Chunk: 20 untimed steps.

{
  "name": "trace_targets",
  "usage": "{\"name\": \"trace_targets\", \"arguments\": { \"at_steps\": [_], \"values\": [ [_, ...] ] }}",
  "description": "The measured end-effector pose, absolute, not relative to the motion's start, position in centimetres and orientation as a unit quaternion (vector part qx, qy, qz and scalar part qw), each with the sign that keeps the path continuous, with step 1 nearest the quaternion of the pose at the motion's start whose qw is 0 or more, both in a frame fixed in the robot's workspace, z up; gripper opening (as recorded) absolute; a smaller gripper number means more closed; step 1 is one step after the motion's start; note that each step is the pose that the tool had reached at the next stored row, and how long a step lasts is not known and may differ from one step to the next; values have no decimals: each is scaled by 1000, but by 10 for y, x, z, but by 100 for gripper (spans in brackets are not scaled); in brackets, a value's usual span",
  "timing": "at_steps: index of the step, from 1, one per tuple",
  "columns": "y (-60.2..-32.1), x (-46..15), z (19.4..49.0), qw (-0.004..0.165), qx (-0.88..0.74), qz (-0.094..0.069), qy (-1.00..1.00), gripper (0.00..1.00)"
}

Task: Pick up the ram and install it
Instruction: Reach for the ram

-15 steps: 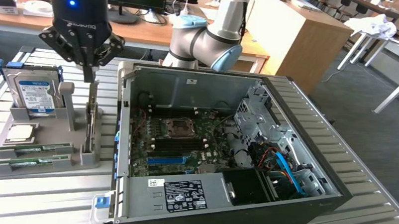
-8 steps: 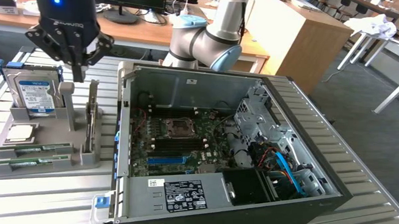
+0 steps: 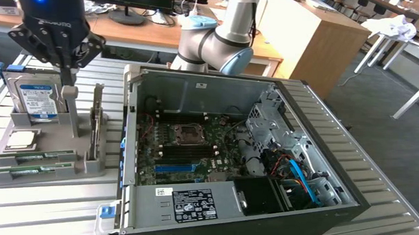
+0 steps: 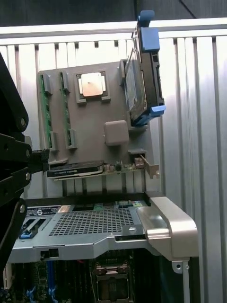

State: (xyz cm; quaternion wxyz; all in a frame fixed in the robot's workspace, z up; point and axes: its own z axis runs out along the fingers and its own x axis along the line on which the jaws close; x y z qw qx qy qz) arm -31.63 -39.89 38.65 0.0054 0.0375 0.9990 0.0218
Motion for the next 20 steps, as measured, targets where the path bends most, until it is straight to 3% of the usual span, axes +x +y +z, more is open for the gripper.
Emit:
{"name": "trace_targets", "arguments": {
  "at_steps": [20],
  "values": [
    [-399, -359, 384, 0, 38, 22, 999, 10]
  ]
}}
